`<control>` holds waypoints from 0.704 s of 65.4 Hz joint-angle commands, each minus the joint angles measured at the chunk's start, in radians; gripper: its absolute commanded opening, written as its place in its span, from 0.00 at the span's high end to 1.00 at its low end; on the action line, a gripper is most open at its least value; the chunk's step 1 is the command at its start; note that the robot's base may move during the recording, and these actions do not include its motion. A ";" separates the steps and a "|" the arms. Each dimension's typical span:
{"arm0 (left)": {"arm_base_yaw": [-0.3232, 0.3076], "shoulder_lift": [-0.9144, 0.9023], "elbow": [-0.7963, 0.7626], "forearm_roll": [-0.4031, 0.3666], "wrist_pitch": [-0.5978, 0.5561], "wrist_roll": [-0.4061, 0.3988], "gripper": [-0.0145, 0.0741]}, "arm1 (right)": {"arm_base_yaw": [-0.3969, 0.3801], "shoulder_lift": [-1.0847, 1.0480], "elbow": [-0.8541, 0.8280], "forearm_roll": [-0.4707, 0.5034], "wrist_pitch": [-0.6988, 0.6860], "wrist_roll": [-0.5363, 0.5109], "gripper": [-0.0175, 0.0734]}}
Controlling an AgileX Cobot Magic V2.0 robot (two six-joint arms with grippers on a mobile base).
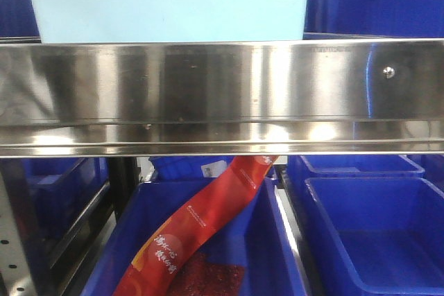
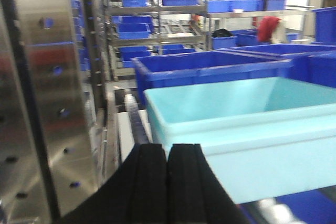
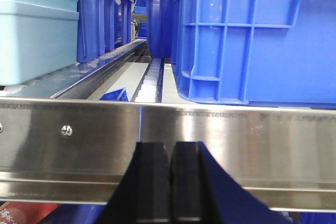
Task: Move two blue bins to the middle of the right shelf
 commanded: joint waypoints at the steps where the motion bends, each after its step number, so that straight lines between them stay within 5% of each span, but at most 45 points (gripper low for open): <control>1: 0.048 -0.047 0.102 0.003 -0.123 0.001 0.96 | -0.004 -0.004 0.000 0.004 -0.013 0.000 0.99; 16: 0.189 -0.268 0.367 -0.096 -0.152 0.001 0.96 | -0.004 -0.004 0.000 0.004 -0.013 0.000 0.99; 27: 0.215 -0.433 0.517 -0.186 -0.152 0.001 0.96 | -0.004 -0.004 0.000 0.004 -0.013 0.000 0.99; 46: 0.213 -0.464 0.555 -0.122 -0.139 0.001 0.96 | -0.004 -0.004 0.000 0.004 -0.013 0.000 0.99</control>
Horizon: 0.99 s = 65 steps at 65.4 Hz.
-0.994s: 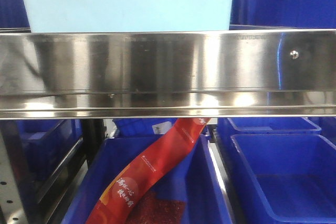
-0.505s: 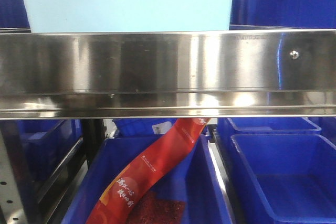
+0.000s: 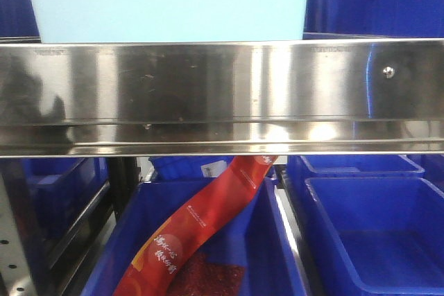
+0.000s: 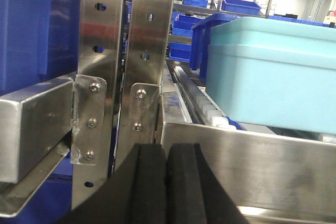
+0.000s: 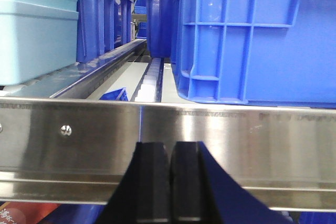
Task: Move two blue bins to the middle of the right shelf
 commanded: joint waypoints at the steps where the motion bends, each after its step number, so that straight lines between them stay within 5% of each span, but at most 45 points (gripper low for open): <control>1: 0.000 -0.007 -0.001 0.036 -0.016 0.001 0.96 | -0.004 -0.004 0.000 0.004 -0.013 0.000 0.99; 7: 0.000 -0.007 -0.001 0.044 -0.018 0.008 0.96 | -0.004 -0.004 0.000 0.004 -0.013 0.000 0.99; 14: 0.000 -0.007 -0.001 0.044 -0.032 0.106 0.96 | -0.004 -0.004 0.000 0.004 -0.013 0.000 0.99; 65: 0.000 -0.007 -0.001 0.039 -0.062 0.106 0.96 | -0.004 -0.004 0.000 0.004 -0.013 0.000 0.99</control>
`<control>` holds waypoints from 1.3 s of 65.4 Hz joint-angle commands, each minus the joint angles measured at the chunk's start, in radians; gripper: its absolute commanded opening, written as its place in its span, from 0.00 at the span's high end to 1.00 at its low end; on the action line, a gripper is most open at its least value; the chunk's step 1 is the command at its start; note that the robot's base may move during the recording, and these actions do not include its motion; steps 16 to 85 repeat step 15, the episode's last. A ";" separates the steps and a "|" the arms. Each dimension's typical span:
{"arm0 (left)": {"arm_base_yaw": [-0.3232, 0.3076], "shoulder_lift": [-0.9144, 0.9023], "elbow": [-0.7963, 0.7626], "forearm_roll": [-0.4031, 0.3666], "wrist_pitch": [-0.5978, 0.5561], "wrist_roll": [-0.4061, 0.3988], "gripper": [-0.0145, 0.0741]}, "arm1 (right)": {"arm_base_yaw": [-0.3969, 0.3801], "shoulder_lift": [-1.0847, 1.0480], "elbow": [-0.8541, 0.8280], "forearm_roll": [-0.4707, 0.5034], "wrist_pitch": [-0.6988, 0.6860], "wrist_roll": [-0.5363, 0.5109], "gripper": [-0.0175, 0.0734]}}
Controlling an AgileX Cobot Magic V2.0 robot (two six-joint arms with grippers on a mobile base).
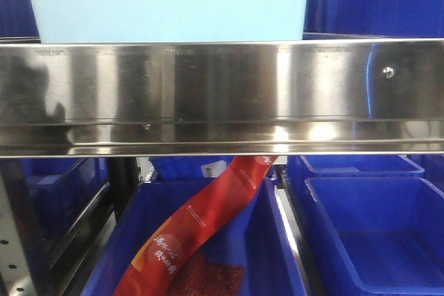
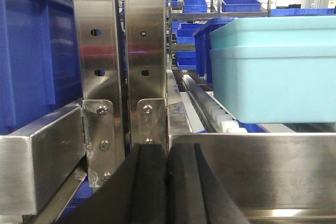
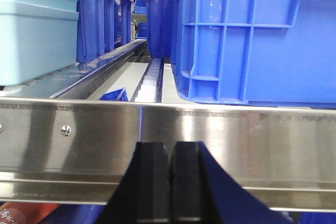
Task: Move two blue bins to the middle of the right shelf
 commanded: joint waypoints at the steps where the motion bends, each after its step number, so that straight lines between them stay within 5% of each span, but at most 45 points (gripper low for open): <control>1: 0.000 -0.005 -0.002 0.001 -0.023 0.001 0.96 | -0.004 -0.004 0.000 0.004 -0.013 0.000 0.99; 85: 0.000 -0.005 -0.002 0.001 -0.023 0.001 0.96 | -0.004 -0.004 0.000 0.004 -0.013 0.000 0.99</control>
